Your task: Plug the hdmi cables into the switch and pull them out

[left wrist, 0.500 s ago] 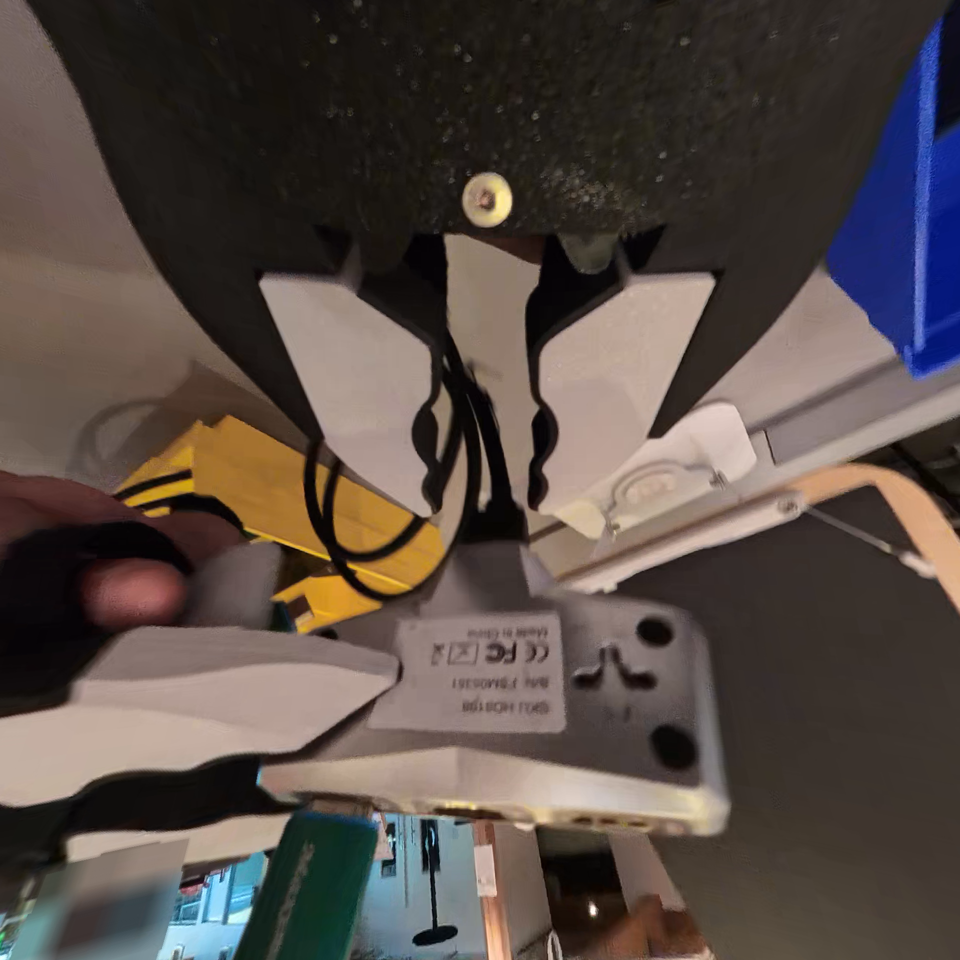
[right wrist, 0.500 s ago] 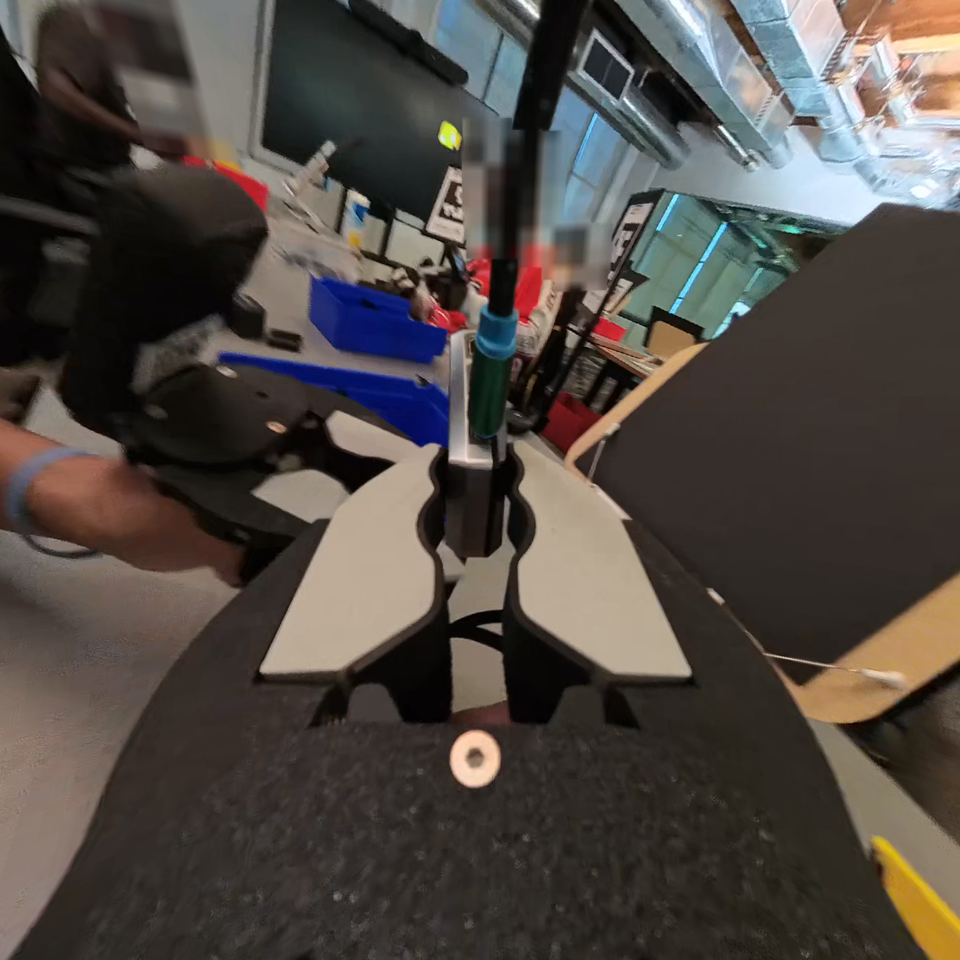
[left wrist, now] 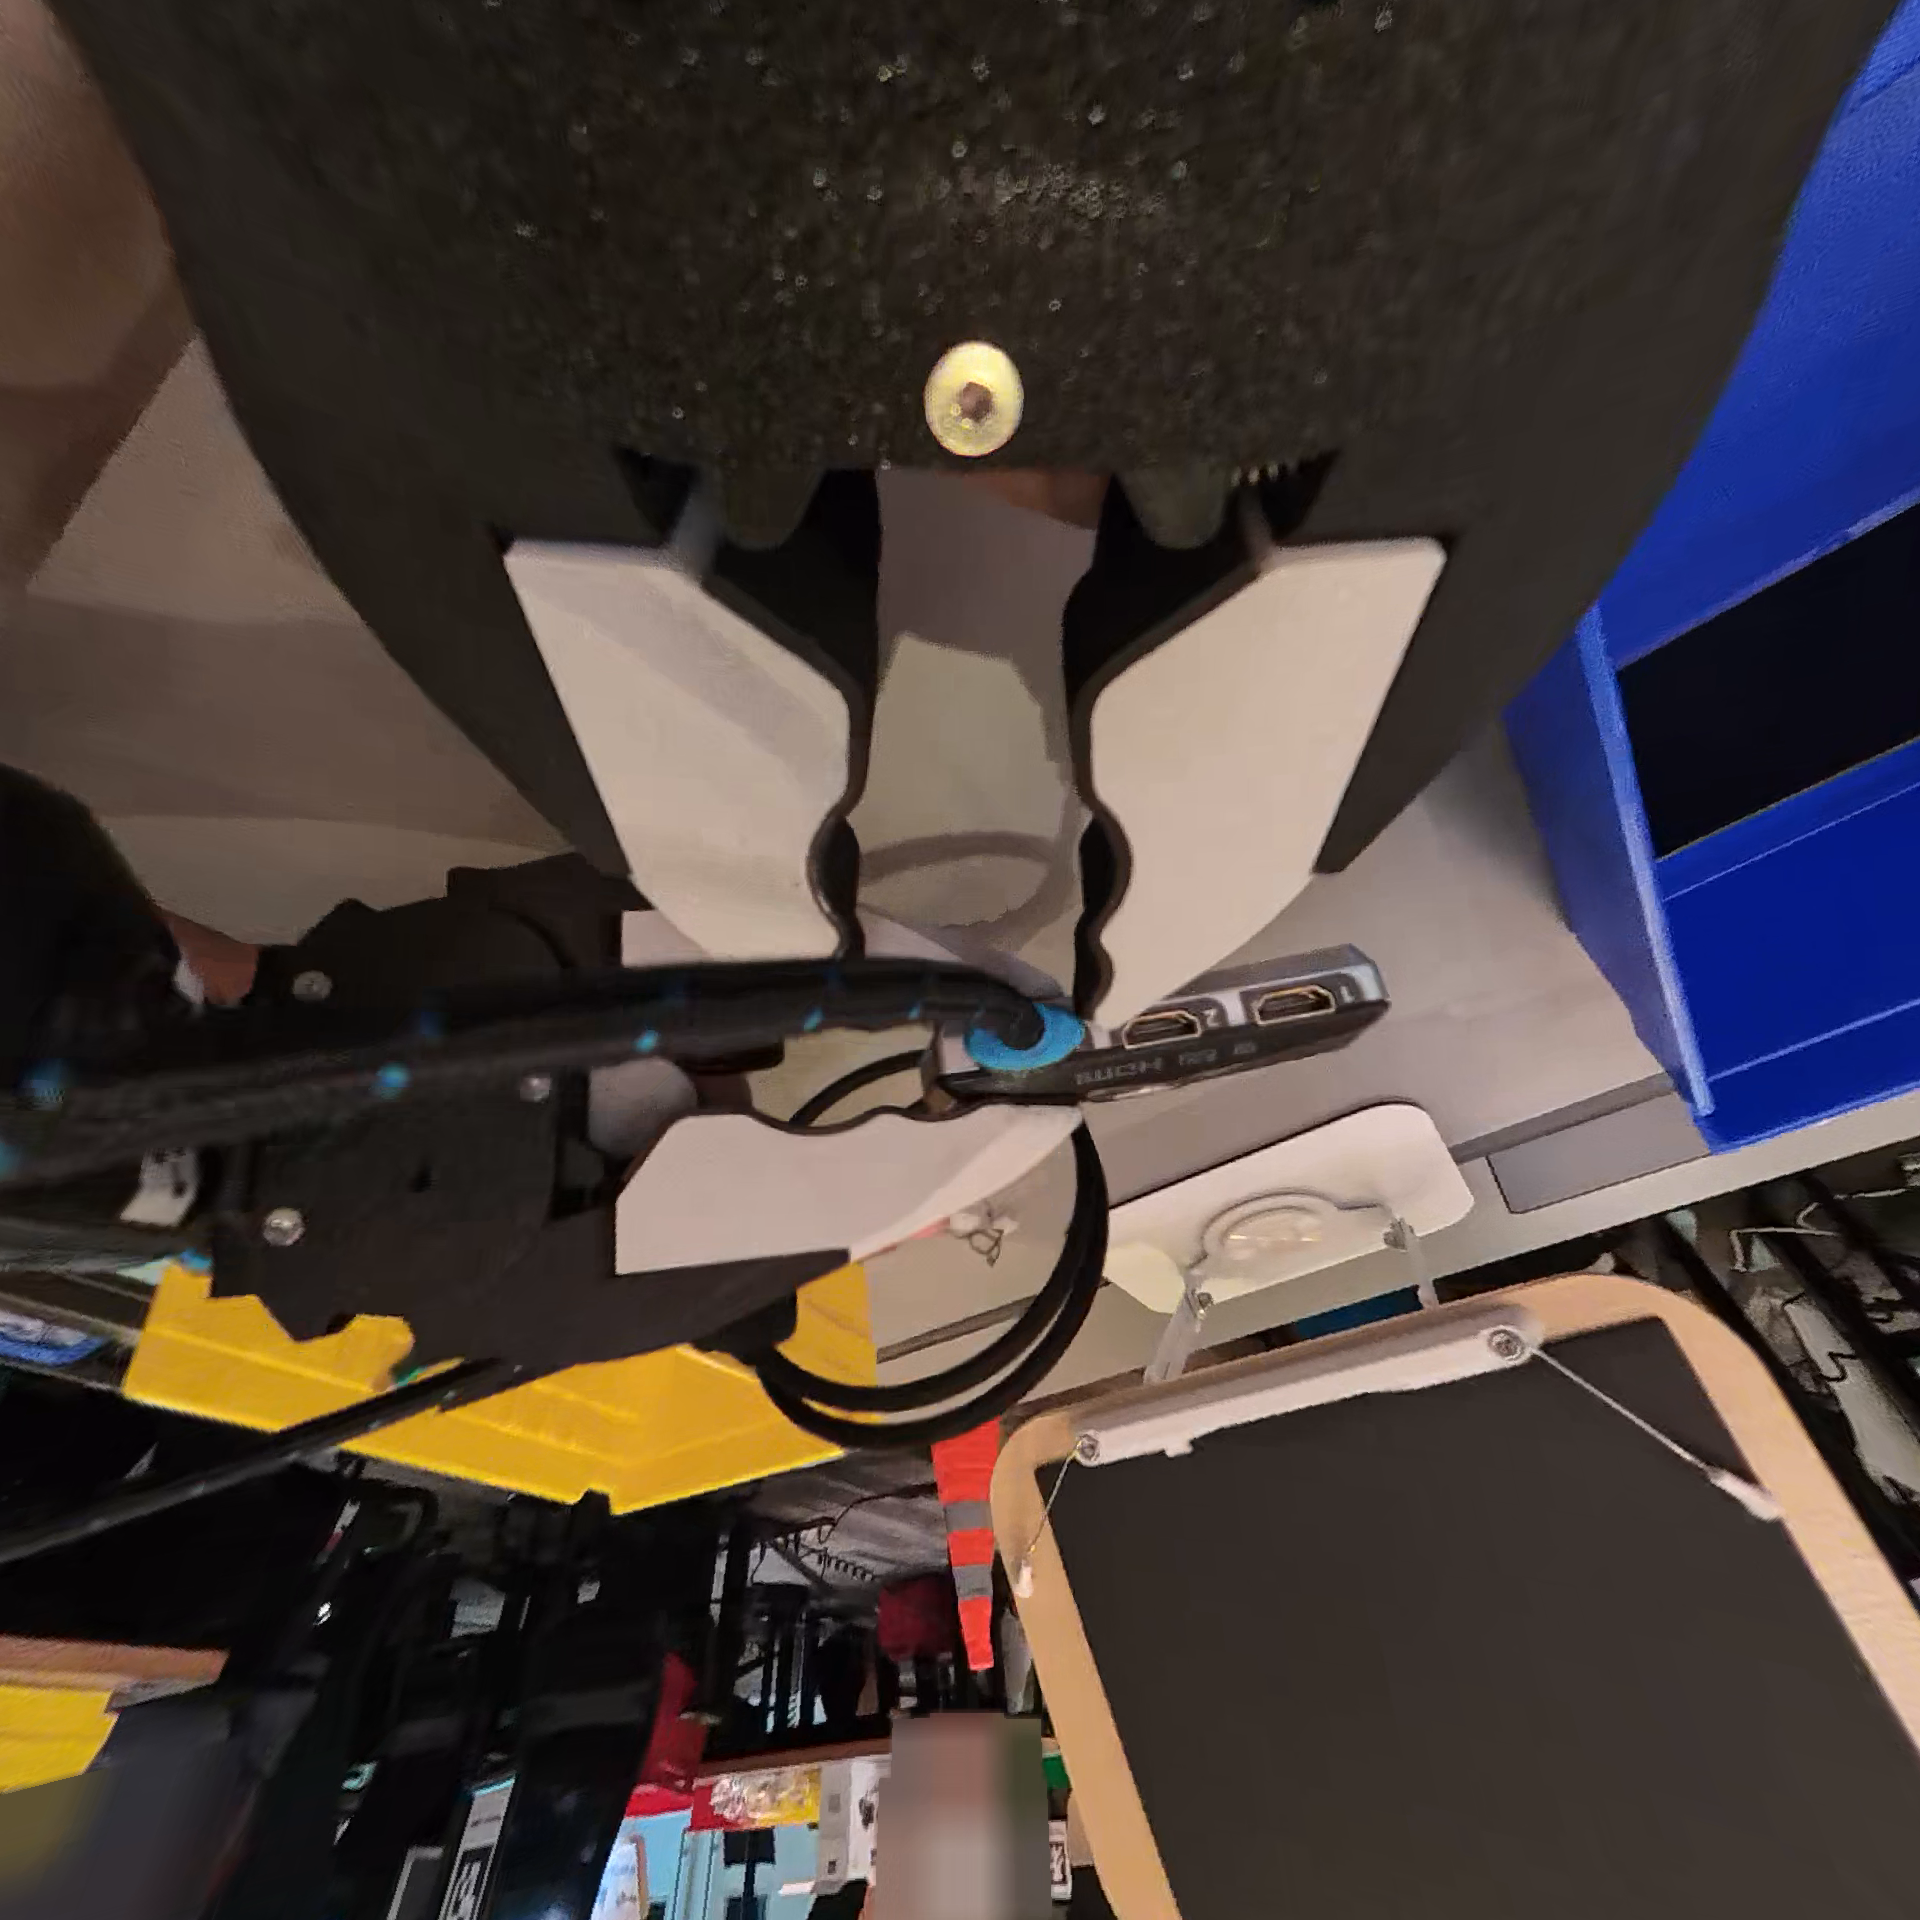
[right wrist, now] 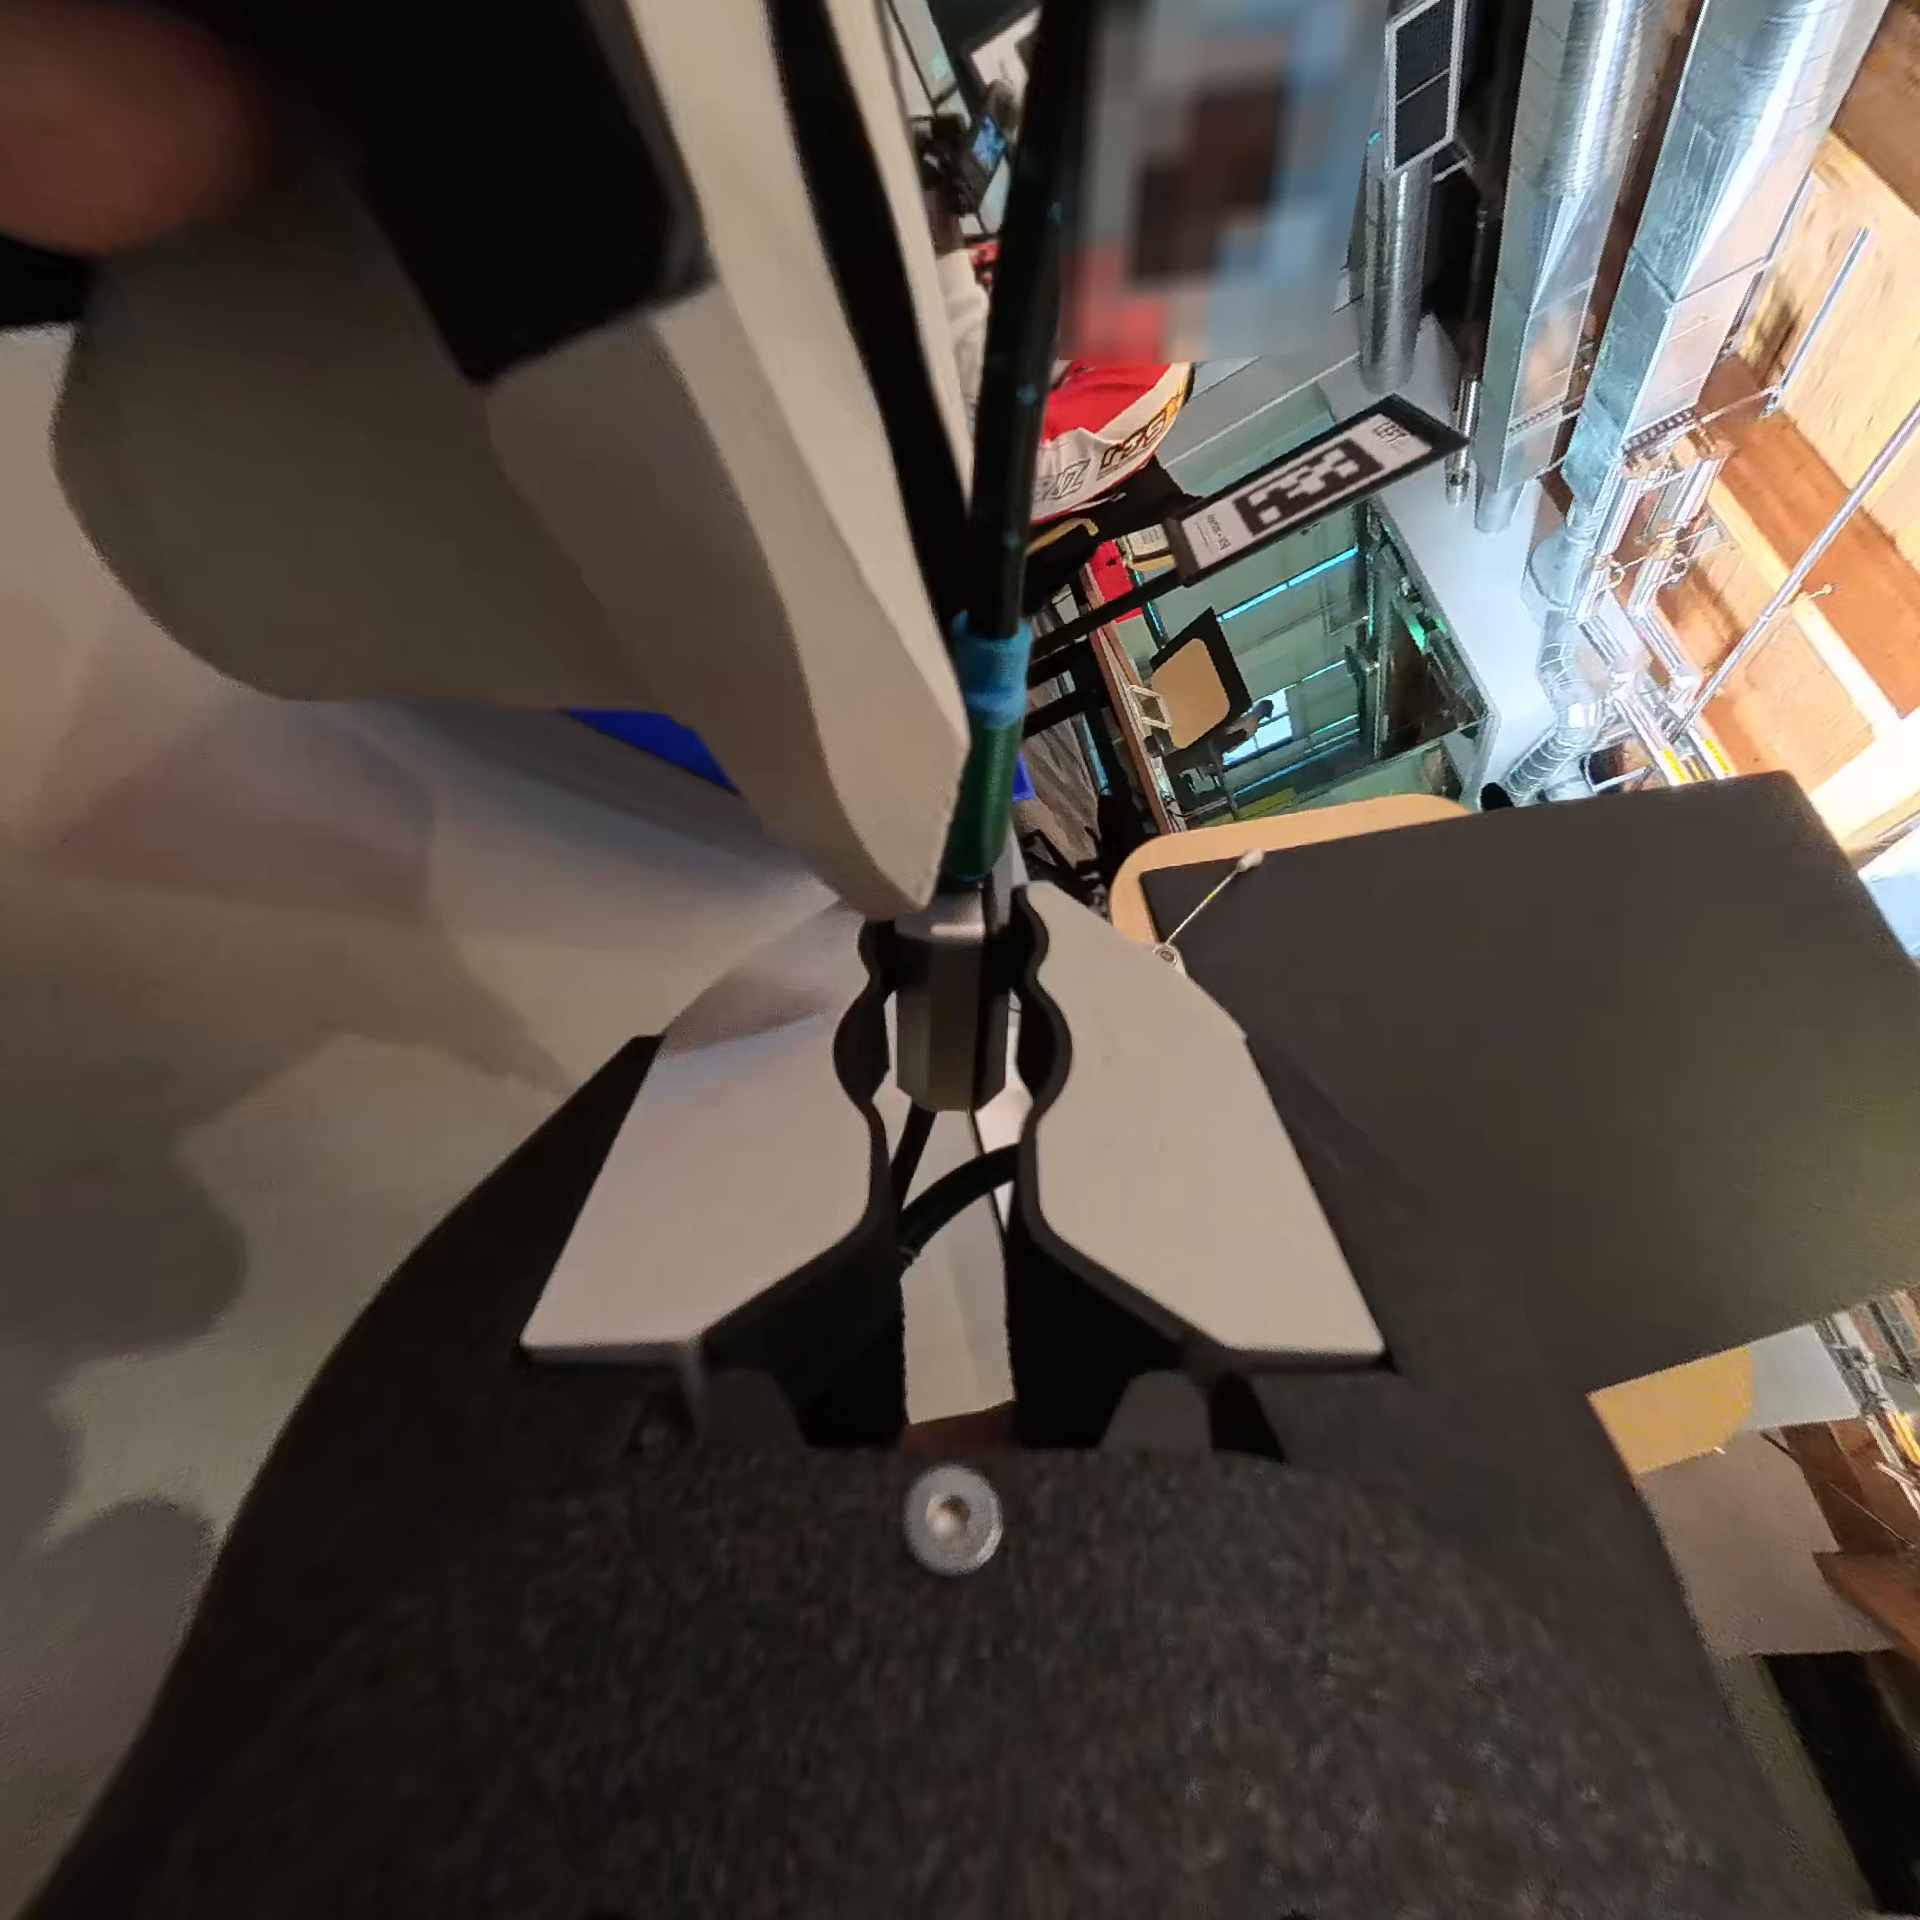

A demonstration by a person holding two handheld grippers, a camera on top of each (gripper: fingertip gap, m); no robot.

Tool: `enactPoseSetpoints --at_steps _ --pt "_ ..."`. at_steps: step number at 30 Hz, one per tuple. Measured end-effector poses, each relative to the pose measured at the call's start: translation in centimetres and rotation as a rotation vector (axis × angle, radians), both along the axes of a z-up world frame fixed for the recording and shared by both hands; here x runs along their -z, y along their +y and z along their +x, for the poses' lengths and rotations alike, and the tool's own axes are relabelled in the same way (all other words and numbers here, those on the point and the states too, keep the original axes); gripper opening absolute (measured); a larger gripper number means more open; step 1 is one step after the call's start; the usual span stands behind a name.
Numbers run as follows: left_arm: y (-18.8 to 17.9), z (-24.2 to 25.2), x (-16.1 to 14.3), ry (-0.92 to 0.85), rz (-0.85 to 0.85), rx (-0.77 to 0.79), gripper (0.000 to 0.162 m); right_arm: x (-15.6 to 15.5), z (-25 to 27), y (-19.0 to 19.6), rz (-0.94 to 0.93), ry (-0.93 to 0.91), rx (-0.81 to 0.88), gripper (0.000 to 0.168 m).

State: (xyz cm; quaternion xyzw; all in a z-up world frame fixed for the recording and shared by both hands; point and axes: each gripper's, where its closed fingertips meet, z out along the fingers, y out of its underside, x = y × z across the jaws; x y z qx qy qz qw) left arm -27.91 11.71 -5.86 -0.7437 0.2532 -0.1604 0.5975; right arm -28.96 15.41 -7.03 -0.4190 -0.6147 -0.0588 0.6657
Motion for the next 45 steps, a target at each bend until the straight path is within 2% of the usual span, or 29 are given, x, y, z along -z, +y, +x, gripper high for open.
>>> enactPoseSetpoints --at_steps 4,6,20,26,29,32,38,40,45 --pt "0.9 -0.8 0.7 0.01 -0.013 -0.048 0.035 1.2 -0.4 -0.3 0.057 -0.068 -0.001 0.019" --pt "1.1 -1.0 1.4 0.025 -0.029 -0.056 0.022 1.5 -0.4 -0.2 0.072 -0.073 0.027 0.02" --pt "1.5 -0.6 3.5 0.036 -0.078 -0.047 0.022 2.9 0.0 -0.1 0.117 -0.104 0.072 0.019" --pt "1.7 -0.7 3.5 0.039 -0.08 -0.049 0.022 3.1 0.2 0.2 0.075 -0.077 0.084 0.02" --pt "0.9 -1.1 1.0 0.022 0.022 -0.053 0.022 4.2 1.7 2.6 0.031 -0.11 0.212 0.02" --pt "0.4 -1.8 -0.8 0.046 0.077 -0.069 0.022 3.7 2.9 3.3 0.015 -0.075 0.213 0.02" --pt "1.4 -2.4 -1.0 -0.112 -0.011 -0.059 0.021 2.5 2.5 2.3 0.019 -0.06 0.147 0.019" --pt "2.4 -2.8 -3.0 -0.136 0.011 -0.058 0.022 2.6 2.1 1.3 0.025 -0.099 0.077 0.019" --pt "5.4 -6.1 -10.8 -0.309 0.03 -0.067 0.022 2.3 2.3 -2.1 -0.08 -0.118 -0.105 0.02"
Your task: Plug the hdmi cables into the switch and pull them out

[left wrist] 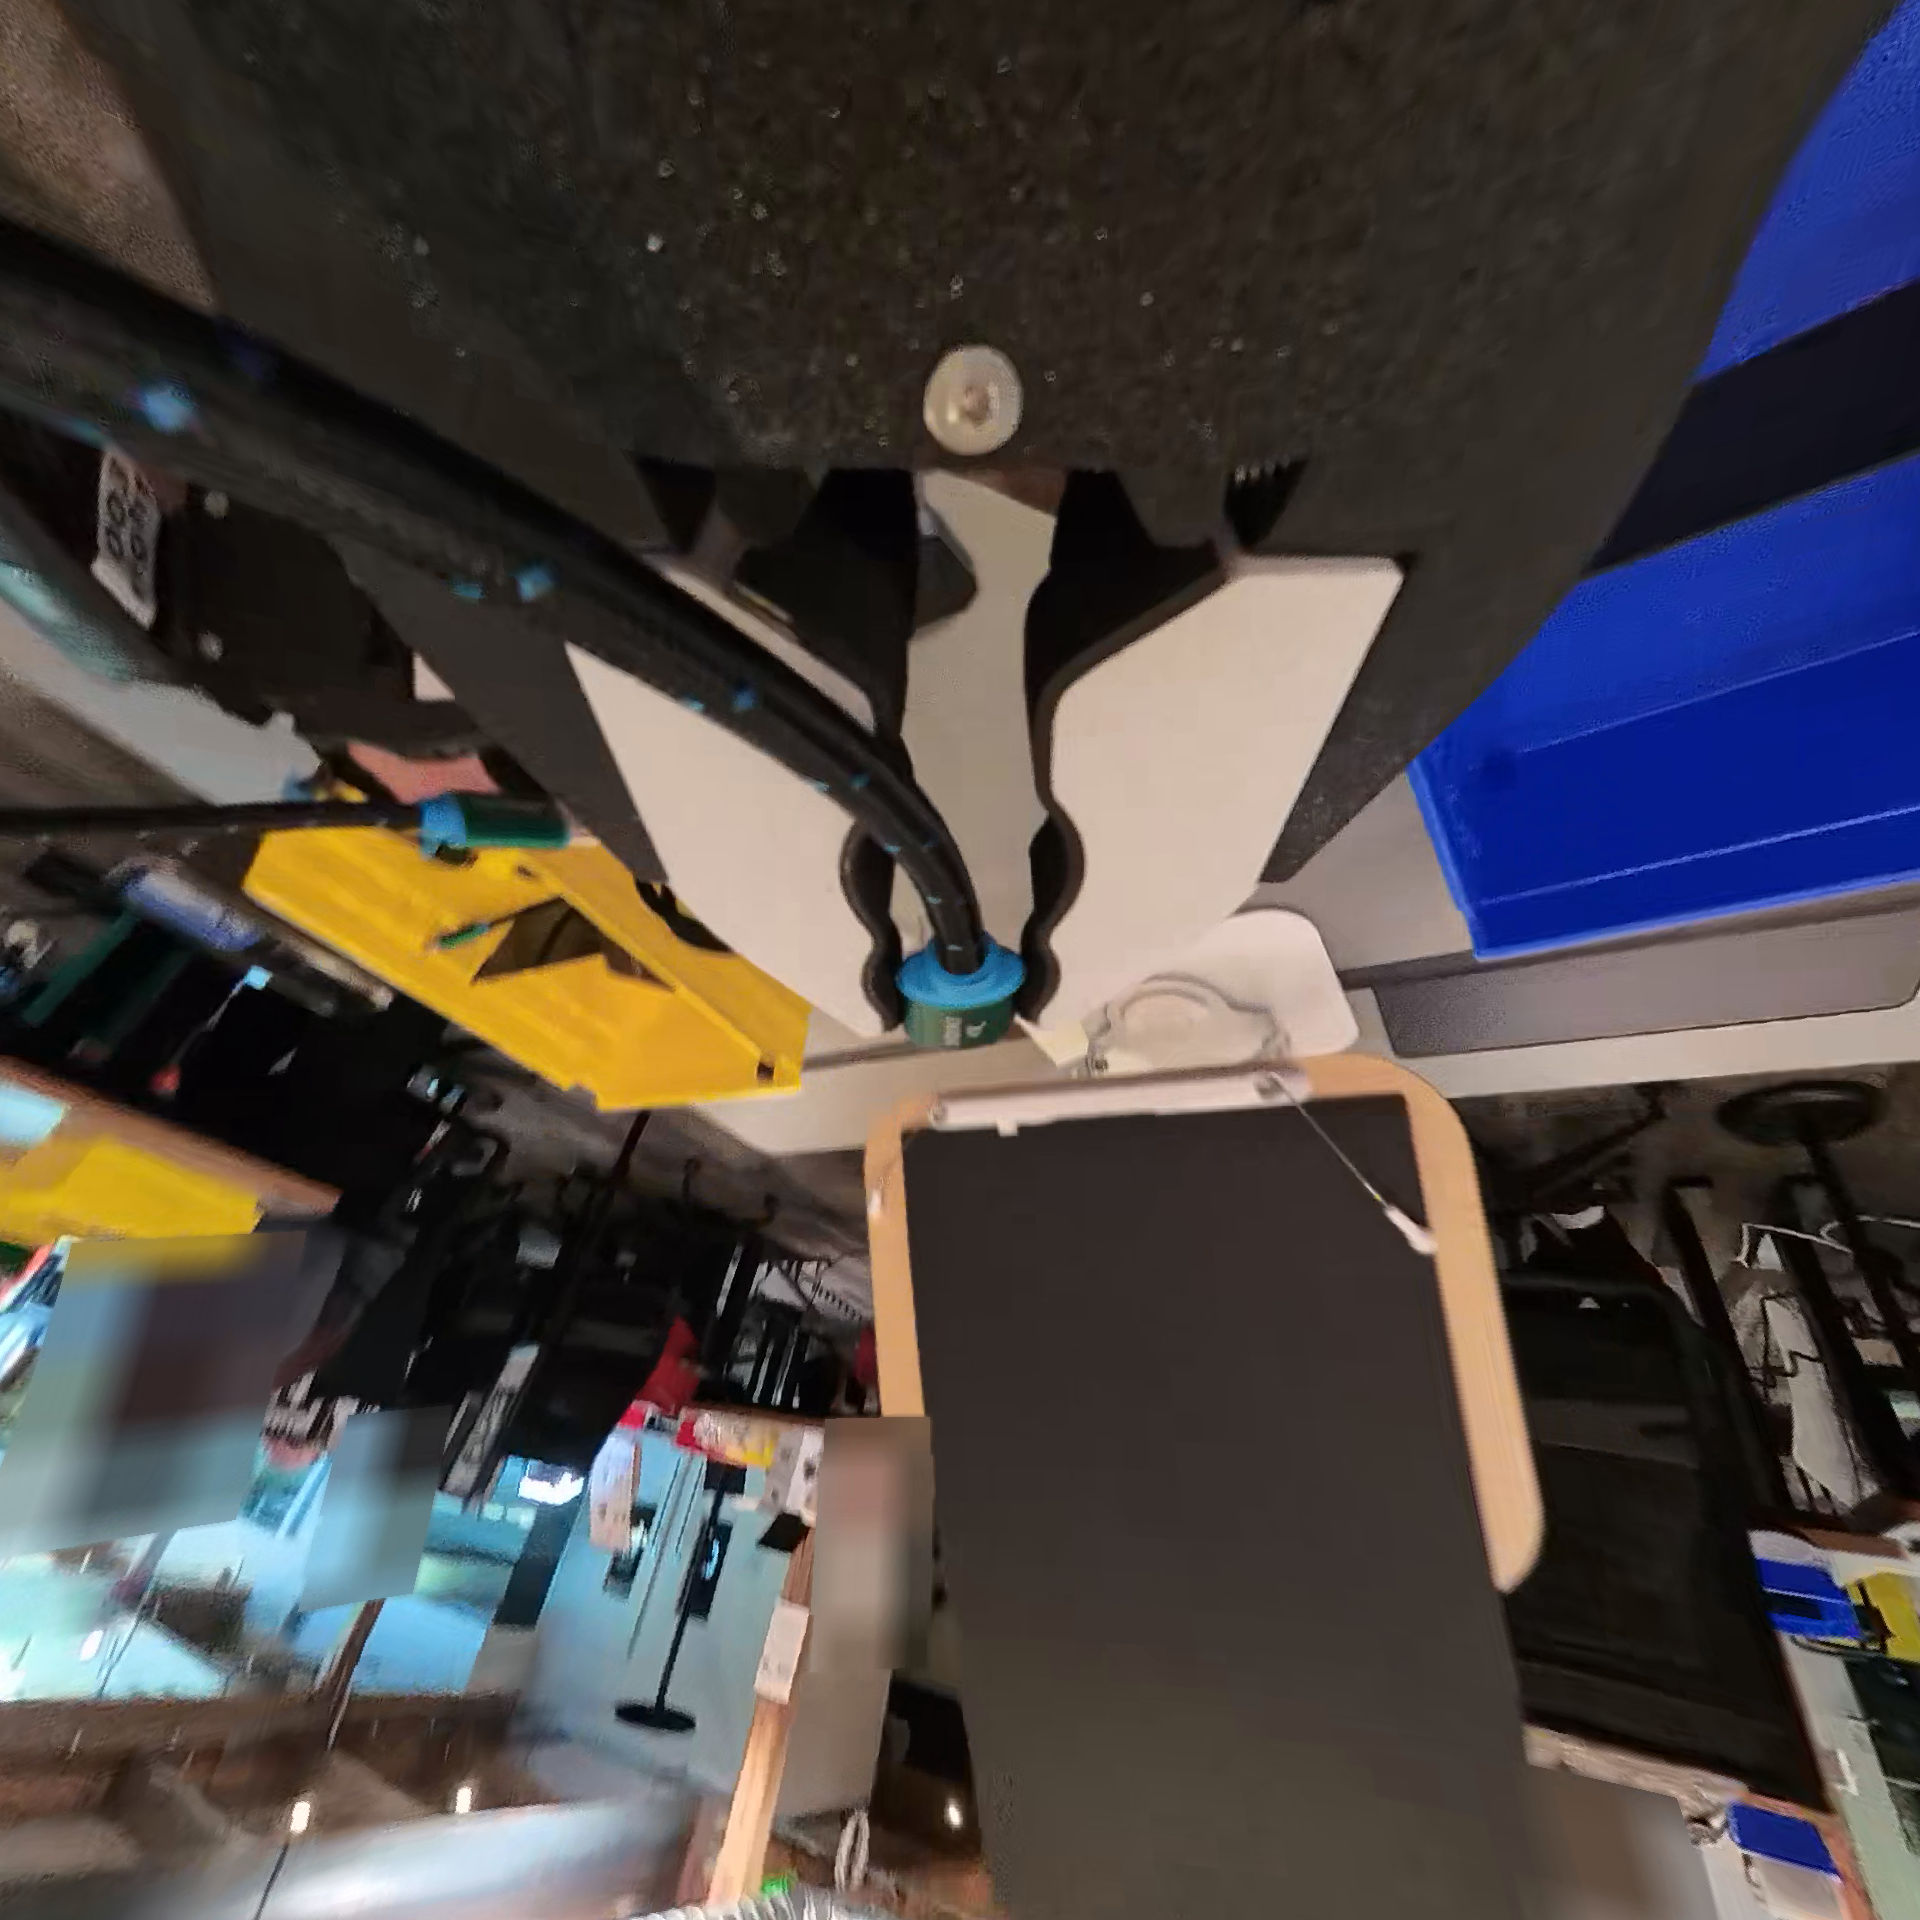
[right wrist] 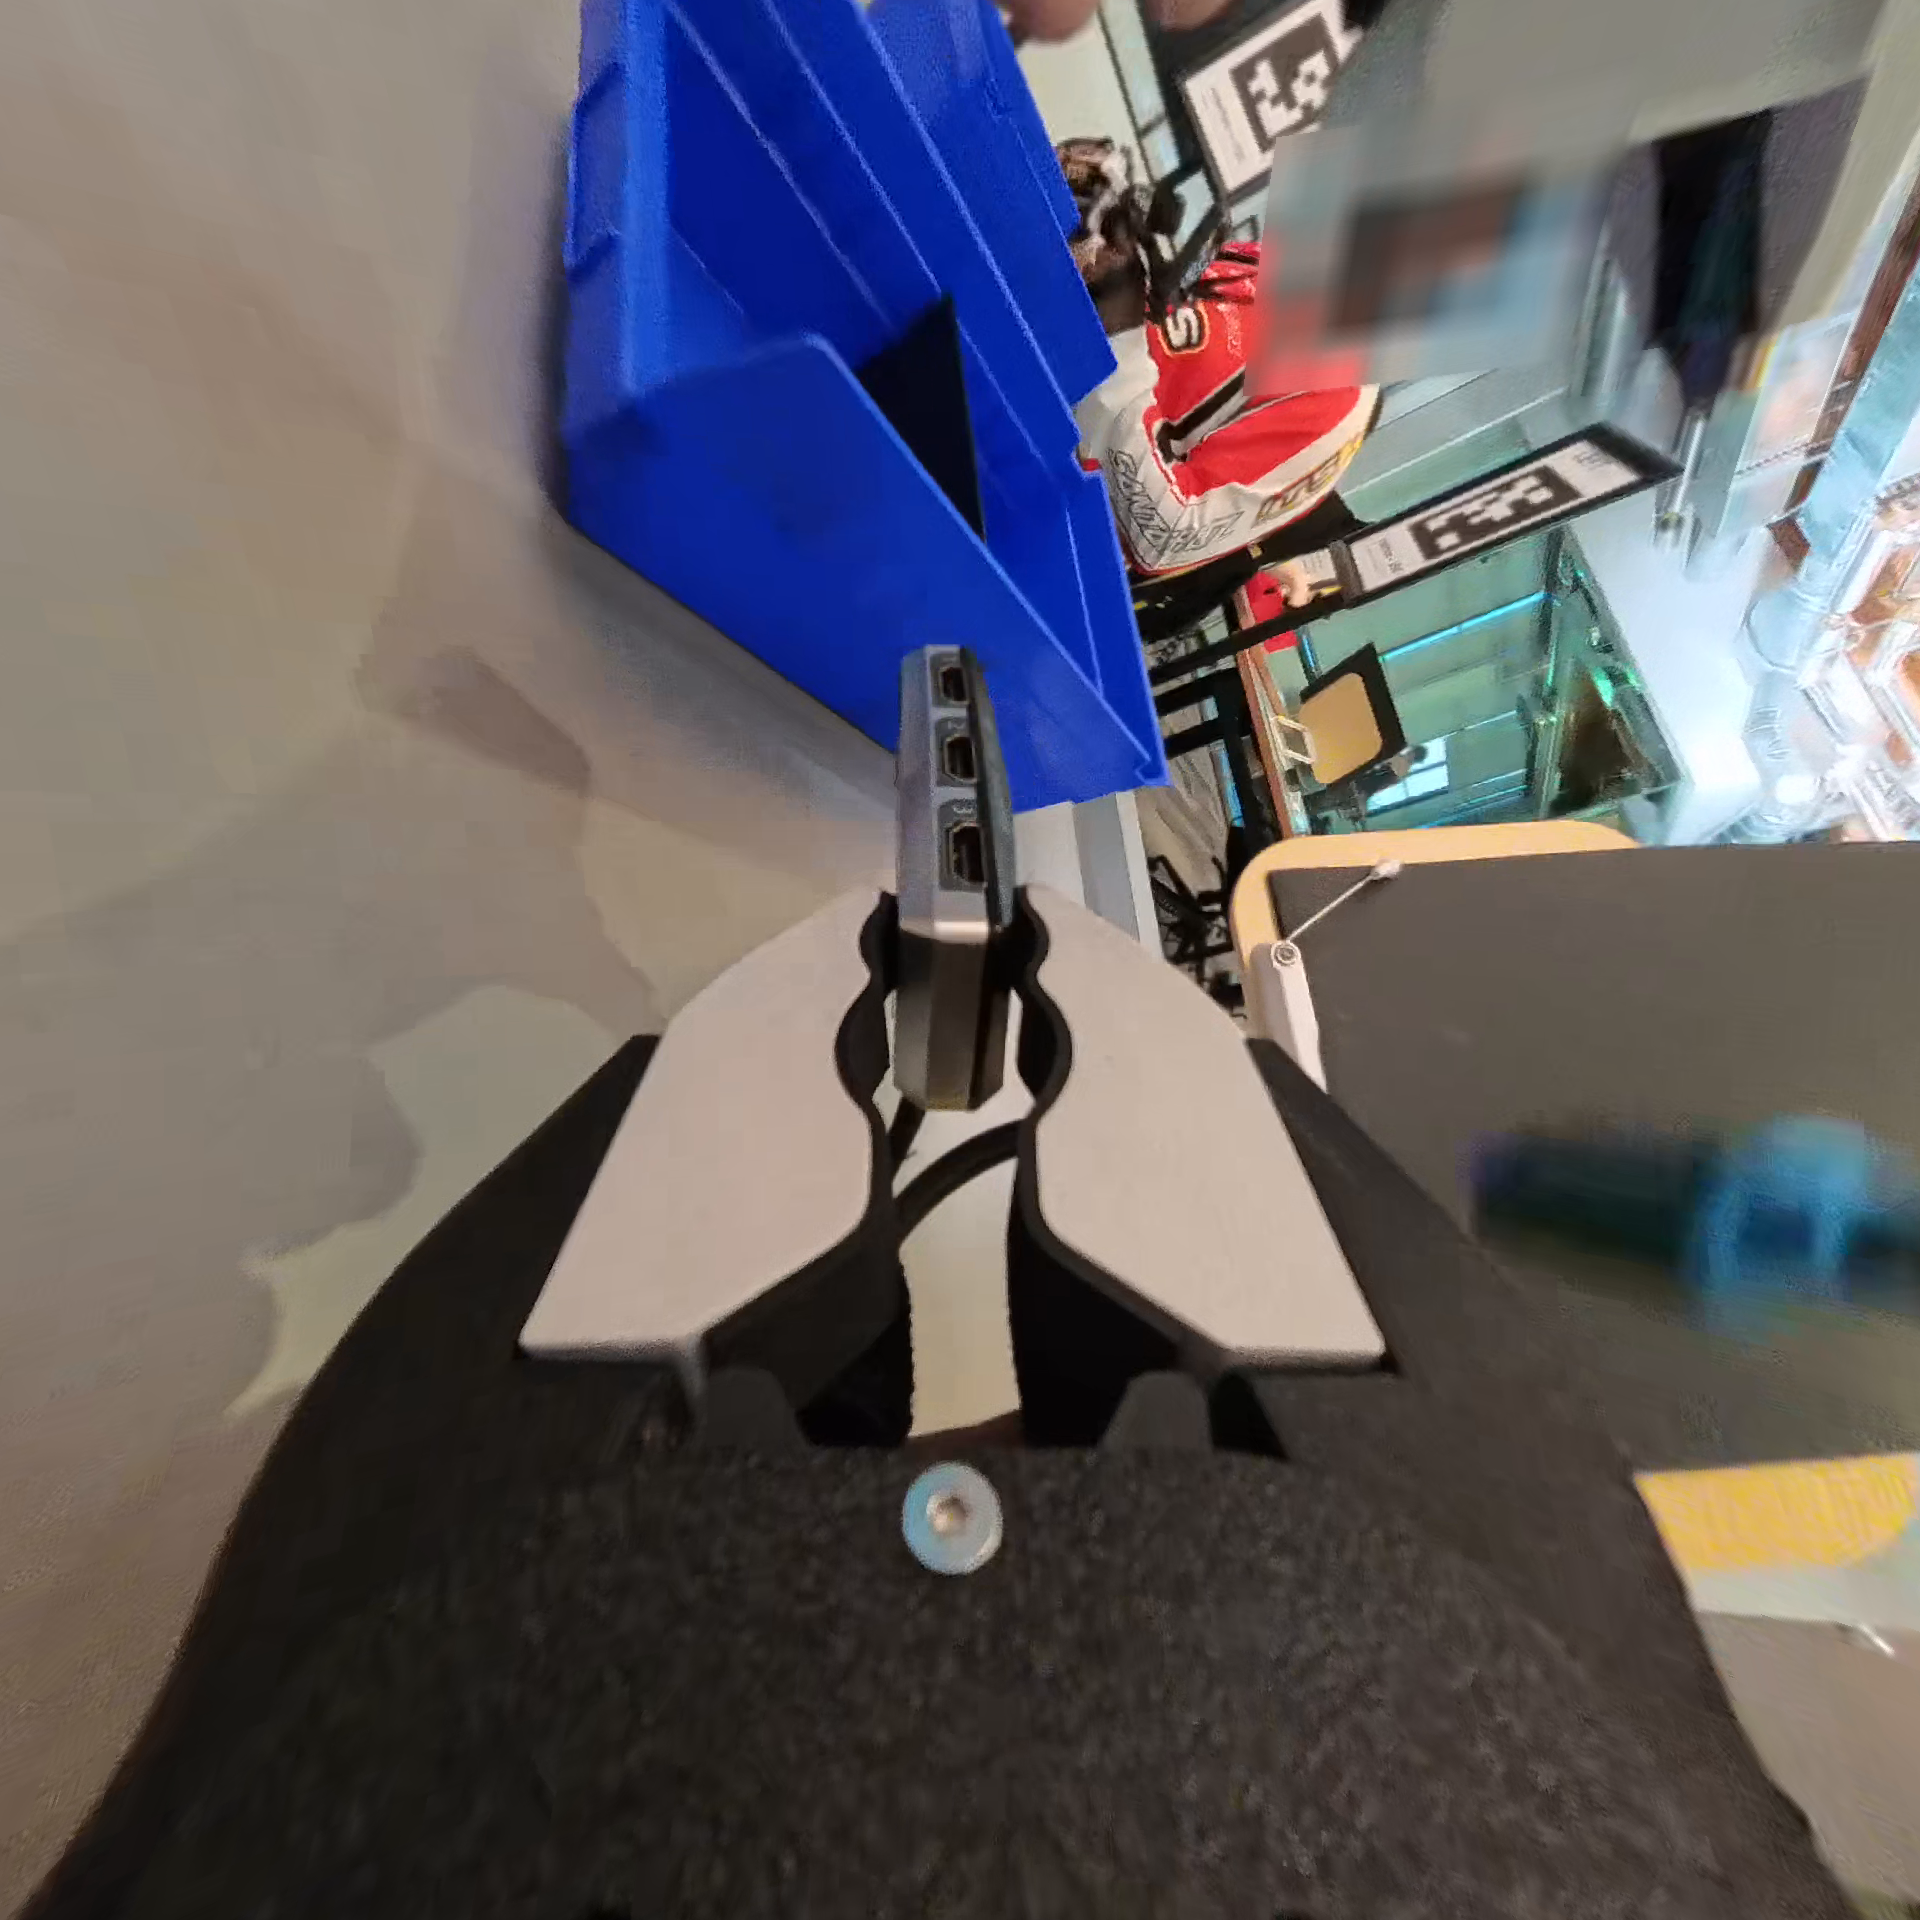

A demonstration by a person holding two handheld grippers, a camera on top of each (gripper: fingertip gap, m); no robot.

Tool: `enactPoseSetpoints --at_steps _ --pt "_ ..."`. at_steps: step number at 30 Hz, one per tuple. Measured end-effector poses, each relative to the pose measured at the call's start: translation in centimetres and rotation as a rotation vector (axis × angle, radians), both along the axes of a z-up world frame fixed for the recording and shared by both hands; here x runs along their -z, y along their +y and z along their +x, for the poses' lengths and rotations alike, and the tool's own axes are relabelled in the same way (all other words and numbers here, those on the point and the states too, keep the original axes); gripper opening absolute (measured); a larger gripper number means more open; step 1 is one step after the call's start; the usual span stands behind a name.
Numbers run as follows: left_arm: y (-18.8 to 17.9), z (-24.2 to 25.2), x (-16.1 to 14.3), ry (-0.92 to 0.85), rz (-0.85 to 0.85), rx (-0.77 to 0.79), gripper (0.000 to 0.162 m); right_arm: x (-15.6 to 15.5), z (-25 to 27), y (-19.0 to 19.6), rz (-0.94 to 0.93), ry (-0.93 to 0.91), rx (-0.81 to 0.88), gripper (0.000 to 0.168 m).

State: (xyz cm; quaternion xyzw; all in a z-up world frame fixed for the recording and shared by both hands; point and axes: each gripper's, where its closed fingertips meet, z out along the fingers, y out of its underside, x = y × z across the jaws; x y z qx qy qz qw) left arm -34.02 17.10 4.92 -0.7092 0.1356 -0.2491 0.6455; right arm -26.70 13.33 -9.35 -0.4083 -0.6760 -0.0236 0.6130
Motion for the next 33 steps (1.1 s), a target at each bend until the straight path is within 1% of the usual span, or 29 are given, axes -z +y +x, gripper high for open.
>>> enactPoseSetpoints --at_steps 2,4,6,8,11,15,18,20,22,23,25,27,28,29,31,32,33 --pt "0.4 -1.8 -1.8 -0.068 -0.004 -0.004 0.022 -1.1 1.4 -0.1 -0.022 0.023 0.024 0.02" --pt "0.2 -2.9 -2.4 -0.072 0.005 -0.009 0.022 -3.1 3.5 0.4 -0.039 0.071 0.05 0.02" --pt "-0.7 -3.1 -2.1 -0.06 0.015 0.001 0.022 -5.5 5.8 1.3 -0.074 0.132 0.056 0.02" --pt "-1.9 -2.5 -0.8 -0.042 -0.001 0.021 0.022 -8.6 7.9 2.4 -0.125 0.214 0.035 0.02" --pt "-3.8 -0.7 2.4 0.011 -0.035 0.066 0.022 -14.2 10.6 5.1 -0.184 0.349 0.03 0.02" --pt "-5.8 2.1 9.2 0.128 -0.122 0.107 0.022 -21.2 14.6 8.5 -0.19 0.473 0.047 0.02" --pt "-7.1 4.2 13.5 0.159 -0.213 0.169 0.022 -24.6 17.6 10.7 -0.185 0.519 0.07 0.02" --pt "-7.6 5.3 15.3 0.179 -0.246 0.207 0.022 -25.4 19.6 12.3 -0.209 0.553 0.089 0.019" --pt "-7.7 5.9 16.3 0.213 -0.255 0.219 0.022 -24.8 21.9 14.4 -0.271 0.608 0.121 0.02" --pt "-7.7 6.1 16.6 0.227 -0.256 0.225 0.022 -23.8 23.0 15.5 -0.321 0.637 0.141 0.02" --pt "-7.9 6.3 17.0 0.251 -0.255 0.243 0.022 -20.5 25.6 18.1 -0.456 0.669 0.215 0.019" --pt "-7.9 6.2 17.2 0.262 -0.253 0.248 0.022 -16.0 28.1 20.5 -0.619 0.653 0.319 0.019" --pt "-7.9 6.3 17.3 0.26 -0.257 0.255 0.022 -13.3 29.2 21.2 -0.702 0.593 0.373 0.019" --pt "-7.9 6.4 17.4 0.255 -0.263 0.261 0.022 -10.3 30.2 21.7 -0.766 0.494 0.44 0.019" --pt "-7.8 6.5 17.7 0.255 -0.27 0.268 0.022 -4.2 32.3 21.8 -0.903 0.259 0.588 0.019" --pt "-7.7 6.5 17.8 0.257 -0.274 0.27 0.022 -1.8 33.4 21.6 -0.94 0.153 0.656 0.019" --pt "-7.7 6.6 17.9 0.257 -0.277 0.274 0.022 -0.4 33.9 21.4 -0.956 0.083 0.679 0.019"
